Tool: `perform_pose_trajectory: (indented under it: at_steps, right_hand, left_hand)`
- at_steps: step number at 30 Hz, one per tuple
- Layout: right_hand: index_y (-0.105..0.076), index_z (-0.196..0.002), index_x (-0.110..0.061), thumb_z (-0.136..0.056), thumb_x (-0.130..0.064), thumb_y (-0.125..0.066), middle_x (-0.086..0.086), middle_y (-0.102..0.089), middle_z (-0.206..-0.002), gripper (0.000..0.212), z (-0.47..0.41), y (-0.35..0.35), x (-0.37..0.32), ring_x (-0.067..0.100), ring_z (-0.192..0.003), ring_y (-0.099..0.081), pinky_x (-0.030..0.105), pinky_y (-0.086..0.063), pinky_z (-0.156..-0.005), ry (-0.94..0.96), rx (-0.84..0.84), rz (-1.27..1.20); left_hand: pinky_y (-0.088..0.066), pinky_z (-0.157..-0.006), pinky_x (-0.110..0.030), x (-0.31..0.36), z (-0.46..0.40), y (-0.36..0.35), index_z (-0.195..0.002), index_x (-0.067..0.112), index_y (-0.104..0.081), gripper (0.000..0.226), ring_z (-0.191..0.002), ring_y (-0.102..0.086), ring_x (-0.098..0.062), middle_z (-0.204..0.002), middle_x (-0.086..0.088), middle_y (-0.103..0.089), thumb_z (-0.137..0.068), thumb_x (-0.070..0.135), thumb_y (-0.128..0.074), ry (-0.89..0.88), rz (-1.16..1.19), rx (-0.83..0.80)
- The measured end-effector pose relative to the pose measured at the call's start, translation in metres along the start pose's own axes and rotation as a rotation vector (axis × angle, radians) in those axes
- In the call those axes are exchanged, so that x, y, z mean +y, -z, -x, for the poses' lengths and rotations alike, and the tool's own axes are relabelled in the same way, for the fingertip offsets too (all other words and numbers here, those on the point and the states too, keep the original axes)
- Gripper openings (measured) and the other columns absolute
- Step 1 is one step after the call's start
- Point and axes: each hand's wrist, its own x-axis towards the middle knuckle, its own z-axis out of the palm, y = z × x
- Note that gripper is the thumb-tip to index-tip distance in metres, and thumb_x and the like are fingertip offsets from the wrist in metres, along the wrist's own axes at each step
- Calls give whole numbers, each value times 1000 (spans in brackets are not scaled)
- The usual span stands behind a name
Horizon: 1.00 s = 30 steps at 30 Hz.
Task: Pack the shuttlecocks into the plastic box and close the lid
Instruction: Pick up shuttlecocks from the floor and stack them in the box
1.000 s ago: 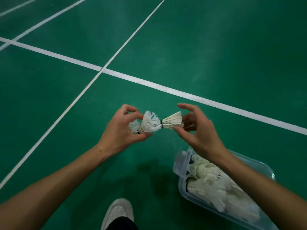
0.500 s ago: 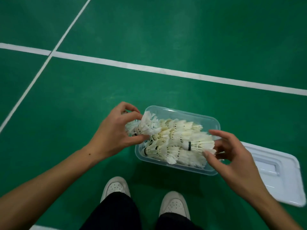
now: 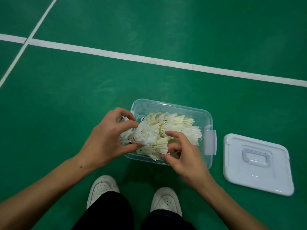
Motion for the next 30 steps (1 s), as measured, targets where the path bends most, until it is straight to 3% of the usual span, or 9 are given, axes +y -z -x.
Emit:
perform_pose_trajectory:
  at_steps: [3, 7, 11, 14, 18, 21, 24, 27, 30]
  right_hand:
    - [-46, -146, -40, -86, -26, -86, -8, -73, -91, 74, -3, 10, -1, 4, -91, -70, 24, -56, -88, -61, -73, -99]
    - [-47, -145, -42, -83, -30, -89, -18, -74, -110, 76, 7, 28, -9, 4, -107, -69, 29, -58, -95, -18, -143, -139]
    - [-61, -132, -39, -82, -36, -89, -22, -73, -117, 58, 16, 50, -25, 5, -116, -67, 32, -58, -95, 74, 42, -99]
    - [-64, -128, -36, -81, -42, -88, -21, -70, -118, 54, 15, 49, -44, 9, -118, -65, 28, -55, -95, 200, 115, -67]
    - [-64, -127, -31, -86, -26, -88, -18, -72, -109, 48, 4, 38, -48, 7, -110, -70, 30, -58, -92, 250, 141, -109]
    - [-64, -127, -29, -89, -20, -86, -15, -75, -102, 45, 0, 37, -44, 9, -103, -72, 33, -60, -86, 234, 158, -150]
    - [-58, -136, -34, -89, -22, -85, -12, -73, -97, 56, 1, 39, -43, 14, -97, -72, 30, -59, -86, 236, 197, -172]
    - [-50, -146, -36, -87, -25, -85, -12, -71, -101, 70, 8, 50, -34, 17, -95, -71, 26, -58, -86, 232, 292, -181]
    - [-54, -144, -32, -84, -22, -84, -12, -68, -101, 68, 24, 65, -19, 16, -94, -70, 24, -58, -85, 218, 371, -168]
  left_hand:
    - [-59, -81, -49, 1, -3, 0, -112, 28, -74, 49, -109, -58, -19, -122, 6, -56, -77, 63, -76, -32, -27, -9]
    - [-58, -78, -48, 8, -12, 3, -112, 29, -73, 47, -105, -59, -22, -117, 5, -55, -77, 58, -81, -54, -48, -8]
    - [-58, -76, -45, 22, -23, 3, -112, 26, -73, 48, -103, -55, -19, -113, 5, -55, -79, 60, -77, -108, -62, -24]
    - [-55, -66, -40, 33, -35, -1, -113, 30, -72, 48, -99, -48, -13, -112, 8, -53, -77, 61, -76, -144, -140, -60]
    - [-53, -60, -39, 41, -43, -5, -111, 28, -71, 48, -99, -51, -16, -111, 5, -55, -77, 61, -71, -186, -183, -67]
    - [-52, -62, -37, 40, -42, -7, -112, 28, -73, 48, -97, -48, -12, -110, 7, -54, -79, 63, -73, -173, -136, -55]
    - [-54, -70, -40, 38, -41, -6, -117, 28, -74, 54, -97, -52, -12, -109, 10, -52, -77, 63, -79, -148, -26, -50]
    - [-55, -81, -40, 35, -41, 1, -120, 29, -74, 58, -99, -59, -14, -111, 9, -55, -74, 62, -84, -108, 93, -39]
    - [-56, -89, -41, 24, -35, 8, -122, 32, -72, 58, -105, -62, -13, -115, 10, -57, -73, 59, -86, -60, 113, 1]
